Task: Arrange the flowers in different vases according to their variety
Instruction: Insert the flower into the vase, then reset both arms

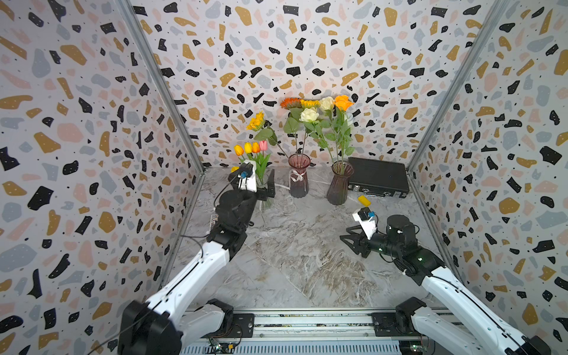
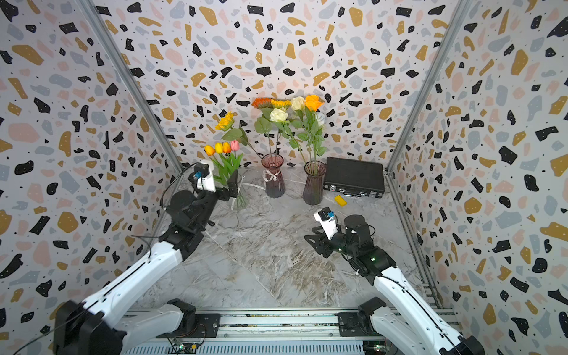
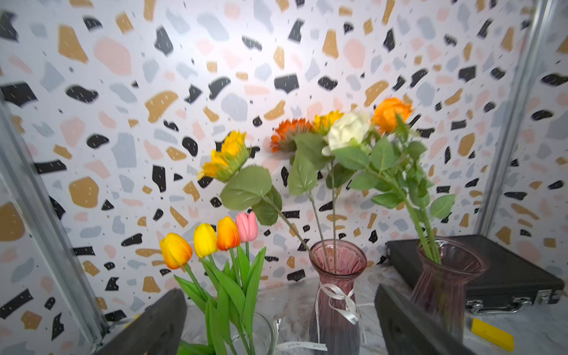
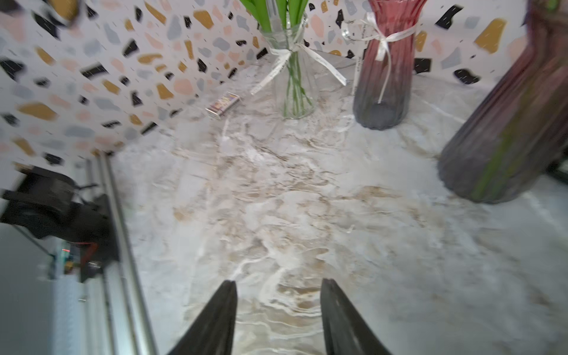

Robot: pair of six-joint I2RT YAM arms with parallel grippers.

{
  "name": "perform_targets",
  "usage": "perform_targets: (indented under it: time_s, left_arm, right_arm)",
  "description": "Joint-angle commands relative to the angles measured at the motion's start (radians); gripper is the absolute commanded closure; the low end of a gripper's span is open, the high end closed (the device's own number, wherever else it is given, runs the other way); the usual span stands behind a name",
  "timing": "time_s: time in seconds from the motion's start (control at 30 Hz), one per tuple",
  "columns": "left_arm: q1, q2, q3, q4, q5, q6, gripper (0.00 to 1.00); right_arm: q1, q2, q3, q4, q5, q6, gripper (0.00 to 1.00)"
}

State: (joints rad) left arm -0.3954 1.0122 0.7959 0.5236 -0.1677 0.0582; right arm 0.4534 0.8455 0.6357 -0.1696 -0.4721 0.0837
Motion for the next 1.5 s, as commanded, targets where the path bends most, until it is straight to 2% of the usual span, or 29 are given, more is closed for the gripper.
perform_targets:
  time_s: [0.0, 0.13, 0.2, 0.27, 0.33, 0.43, 0.5, 0.53, 0.63, 0.7, 0.77, 0.83, 0.9, 1.0, 1.07, 1.13, 1.2, 1.27, 1.3, 1.37, 1.4, 1.47]
  left_arm:
    - [0.001, -0.156, -0.1, 0.01, -0.083, 0.028, 0.0]
    - [0.002, -0.292, -0.205, -0.135, -0.242, -0.083, 0.01]
    - [-0.004, -0.328, -0.255, -0.218, -0.365, -0.137, 0.0]
    - [-0.021, -0.353, -0.328, -0.231, -0.577, -0.211, 0.0]
    - [-0.021, -0.374, -0.419, -0.203, -0.704, -0.26, 0.0]
    - [-0.021, -0.376, -0.537, -0.083, -0.732, -0.241, 0.0]
    - [-0.02, -0.341, -0.611, 0.051, -0.731, -0.161, 0.0]
    - [-0.02, -0.312, -0.651, 0.157, -0.736, -0.115, 0.0]
    - [-0.012, -0.177, -0.76, 0.489, -0.602, 0.002, 0.0]
    - [0.001, -0.071, -0.767, 0.586, -0.538, 0.007, 0.0]
    - [0.009, 0.031, -0.727, 0.591, -0.511, 0.028, 0.0]
    - [0.01, 0.078, -0.7, 0.624, -0.479, 0.061, 0.01]
    - [0.012, 0.073, -0.681, 0.569, -0.476, 0.082, 0.0]
    - [0.012, 0.001, -0.694, 0.35, -0.526, 0.03, 0.01]
    - [0.034, -0.042, -0.74, 0.369, -0.543, 0.006, 0.01]
    - [0.088, -0.031, -0.766, 0.433, -0.505, -0.007, 0.0]
    - [0.151, 0.051, -0.735, 0.444, -0.401, -0.058, 0.0]
    - [0.17, 0.205, -0.707, 0.553, -0.314, -0.045, 0.0]
    - [0.173, 0.301, -0.693, 0.621, -0.289, -0.032, 0.0]
    - [0.181, 0.512, -0.649, 0.798, -0.233, 0.023, 0.0]
    - [0.179, 0.524, -0.628, 0.785, -0.229, 0.04, 0.0]
    - [0.207, 0.373, -0.546, 0.374, -0.176, -0.031, 0.01]
  right_arm:
    - [-0.003, 0.018, 0.042, -0.051, 0.189, 0.029, 0.0]
    - [-0.002, 0.06, 0.072, -0.047, 0.332, 0.056, 0.0]
    - [-0.002, 0.076, 0.09, -0.049, 0.446, 0.059, 0.0]
    - [-0.004, 0.089, 0.102, -0.049, 0.604, 0.051, 0.0]
    - [-0.005, 0.11, 0.095, -0.012, 0.821, 0.001, 0.0]
    - [-0.004, 0.155, 0.018, 0.192, 1.093, -0.18, 0.0]
    - [-0.013, 0.188, -0.054, 0.366, 1.214, -0.279, 0.0]
    - [-0.025, 0.202, -0.101, 0.461, 1.232, -0.313, 0.0]
    - [-0.065, 0.259, -0.229, 0.698, 1.217, -0.326, 0.0]
    - [-0.081, 0.322, -0.278, 0.789, 1.212, -0.325, 0.0]
    - [-0.093, 0.383, -0.327, 0.888, 1.181, -0.314, 0.0]
    - [-0.119, 0.457, -0.404, 1.097, 1.124, -0.276, 0.0]
    - [-0.136, 0.519, -0.455, 1.303, 1.088, -0.297, 0.0]
    - [-0.207, 0.641, -0.477, 1.439, 0.993, -0.218, 0.0]
    - [-0.231, 0.721, -0.481, 1.557, 0.916, -0.238, 0.0]
    - [-0.274, 0.709, -0.474, 1.475, 0.832, -0.191, 0.0]
    - [-0.302, 0.708, -0.429, 1.403, 0.797, -0.18, 0.0]
    - [-0.351, 0.651, -0.378, 1.212, 0.694, -0.137, 0.0]
    - [-0.383, 0.664, -0.362, 1.197, 0.633, -0.121, 0.0]
    - [-0.419, 0.665, -0.312, 1.101, 0.62, -0.084, 0.0]
    - [-0.437, 0.653, -0.278, 1.014, 0.602, -0.064, 0.0]
    - [-0.438, 0.676, -0.3, 1.101, 0.598, -0.067, 0.0]
